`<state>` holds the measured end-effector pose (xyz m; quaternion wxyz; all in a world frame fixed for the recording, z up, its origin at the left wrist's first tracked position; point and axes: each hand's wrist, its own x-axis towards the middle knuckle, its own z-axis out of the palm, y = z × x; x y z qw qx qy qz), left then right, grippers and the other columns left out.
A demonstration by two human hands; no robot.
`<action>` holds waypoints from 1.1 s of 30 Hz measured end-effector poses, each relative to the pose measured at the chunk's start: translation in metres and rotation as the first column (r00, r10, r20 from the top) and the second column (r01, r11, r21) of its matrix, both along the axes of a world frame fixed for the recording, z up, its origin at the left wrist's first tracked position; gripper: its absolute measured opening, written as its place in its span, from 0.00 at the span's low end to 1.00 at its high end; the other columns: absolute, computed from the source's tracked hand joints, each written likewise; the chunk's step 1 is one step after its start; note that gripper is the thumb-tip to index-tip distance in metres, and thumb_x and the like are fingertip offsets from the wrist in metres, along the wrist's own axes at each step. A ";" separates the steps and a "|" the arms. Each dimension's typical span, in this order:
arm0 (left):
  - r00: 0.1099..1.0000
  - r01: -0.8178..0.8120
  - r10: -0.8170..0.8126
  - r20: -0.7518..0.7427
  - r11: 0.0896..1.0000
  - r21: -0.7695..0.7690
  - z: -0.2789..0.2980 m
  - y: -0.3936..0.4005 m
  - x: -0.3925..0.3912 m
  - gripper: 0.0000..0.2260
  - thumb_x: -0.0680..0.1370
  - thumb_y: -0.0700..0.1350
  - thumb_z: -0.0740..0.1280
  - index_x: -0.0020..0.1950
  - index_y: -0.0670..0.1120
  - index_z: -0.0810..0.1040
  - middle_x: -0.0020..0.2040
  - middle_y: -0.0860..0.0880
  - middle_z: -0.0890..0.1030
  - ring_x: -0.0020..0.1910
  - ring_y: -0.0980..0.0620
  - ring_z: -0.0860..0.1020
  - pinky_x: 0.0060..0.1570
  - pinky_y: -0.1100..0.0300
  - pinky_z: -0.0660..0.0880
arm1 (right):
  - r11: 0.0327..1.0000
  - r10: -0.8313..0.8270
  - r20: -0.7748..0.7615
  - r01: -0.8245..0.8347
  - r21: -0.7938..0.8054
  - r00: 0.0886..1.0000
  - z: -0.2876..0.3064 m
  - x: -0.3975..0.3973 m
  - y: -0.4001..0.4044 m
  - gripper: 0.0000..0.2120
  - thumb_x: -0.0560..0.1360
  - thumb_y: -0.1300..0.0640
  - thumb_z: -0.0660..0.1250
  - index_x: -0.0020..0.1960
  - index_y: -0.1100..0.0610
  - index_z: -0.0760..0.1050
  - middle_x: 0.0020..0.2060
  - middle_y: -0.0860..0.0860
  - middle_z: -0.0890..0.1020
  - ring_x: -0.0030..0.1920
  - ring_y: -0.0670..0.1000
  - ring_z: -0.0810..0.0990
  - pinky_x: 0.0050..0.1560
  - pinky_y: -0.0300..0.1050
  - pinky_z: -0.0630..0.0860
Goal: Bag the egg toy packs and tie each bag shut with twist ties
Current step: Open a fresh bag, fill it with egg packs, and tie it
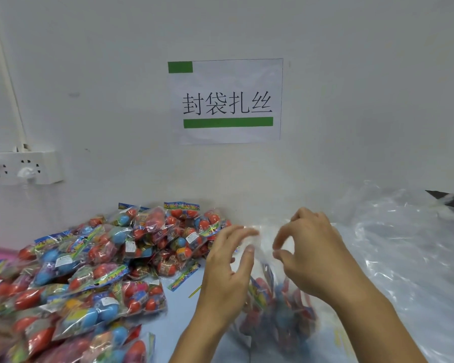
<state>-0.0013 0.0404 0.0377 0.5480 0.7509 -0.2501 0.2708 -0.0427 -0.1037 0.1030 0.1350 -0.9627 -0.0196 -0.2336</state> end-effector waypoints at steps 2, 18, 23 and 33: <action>0.997 -0.075 0.075 0.028 0.997 -0.011 0.000 0.000 0.002 0.09 0.79 0.45 0.63 0.51 0.57 0.80 0.57 0.61 0.76 0.60 0.62 0.74 0.57 0.63 0.72 | 0.997 0.069 -0.041 -0.068 0.018 0.997 -0.005 -0.007 -0.005 0.04 0.77 0.48 0.70 0.43 0.44 0.79 0.47 0.39 0.70 0.57 0.43 0.66 0.58 0.45 0.60; 0.980 0.137 -0.166 -0.109 0.961 -0.240 0.006 -0.001 -0.006 0.07 0.76 0.52 0.61 0.52 0.55 0.75 0.48 0.57 0.79 0.50 0.54 0.77 0.47 0.65 0.73 | 0.983 0.136 -0.228 -0.103 0.151 0.964 -0.014 -0.011 0.002 0.15 0.74 0.63 0.56 0.46 0.50 0.79 0.41 0.50 0.78 0.34 0.49 0.73 0.34 0.41 0.71; 0.926 0.315 -0.334 -0.177 0.940 -0.128 0.001 0.001 -0.008 0.15 0.72 0.65 0.61 0.58 0.65 0.72 0.52 0.63 0.78 0.52 0.62 0.77 0.52 0.69 0.74 | 0.910 0.360 -0.233 -0.284 0.303 0.904 -0.013 -0.012 0.006 0.18 0.73 0.64 0.55 0.42 0.46 0.80 0.26 0.48 0.76 0.29 0.48 0.71 0.31 0.35 0.69; 0.992 -0.127 0.118 -0.046 0.949 -0.290 0.004 0.002 0.002 0.14 0.84 0.43 0.60 0.40 0.47 0.78 0.31 0.56 0.75 0.31 0.59 0.69 0.32 0.65 0.66 | 0.935 0.173 -0.036 -0.153 0.319 0.984 -0.013 -0.007 -0.006 0.20 0.76 0.64 0.56 0.52 0.45 0.81 0.42 0.48 0.83 0.33 0.44 0.76 0.40 0.42 0.78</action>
